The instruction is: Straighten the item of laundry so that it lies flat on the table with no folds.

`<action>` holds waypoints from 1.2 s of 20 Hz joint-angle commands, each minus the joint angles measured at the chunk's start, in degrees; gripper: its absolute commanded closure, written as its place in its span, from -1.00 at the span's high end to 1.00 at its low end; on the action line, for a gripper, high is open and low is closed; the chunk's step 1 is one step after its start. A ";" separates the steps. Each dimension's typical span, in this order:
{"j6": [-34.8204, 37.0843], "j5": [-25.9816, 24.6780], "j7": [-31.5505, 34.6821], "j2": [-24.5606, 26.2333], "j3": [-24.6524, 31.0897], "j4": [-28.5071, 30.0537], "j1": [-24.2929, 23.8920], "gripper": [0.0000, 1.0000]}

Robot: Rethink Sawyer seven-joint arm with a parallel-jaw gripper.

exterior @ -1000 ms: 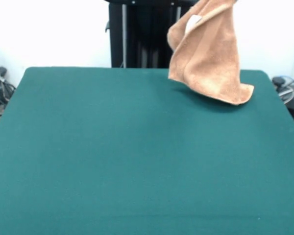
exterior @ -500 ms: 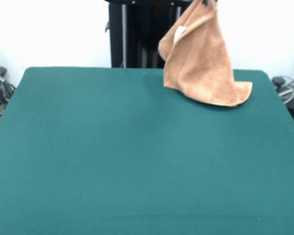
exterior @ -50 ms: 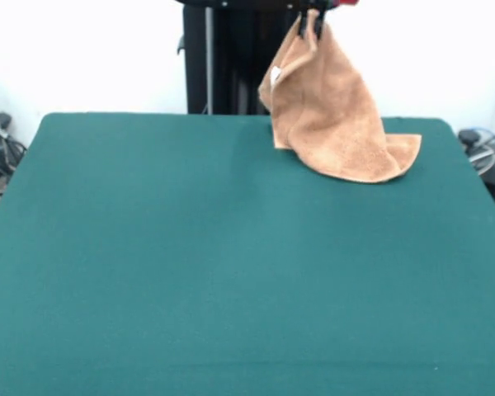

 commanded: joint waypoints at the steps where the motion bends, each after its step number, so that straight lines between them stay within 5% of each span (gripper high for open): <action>1: -3.31 0.17 -1.12 5.29 8.99 2.62 -2.92 -1.00; 24: 4.39 -6.91 -5.30 13.32 15.99 -10.13 -10.26 -1.00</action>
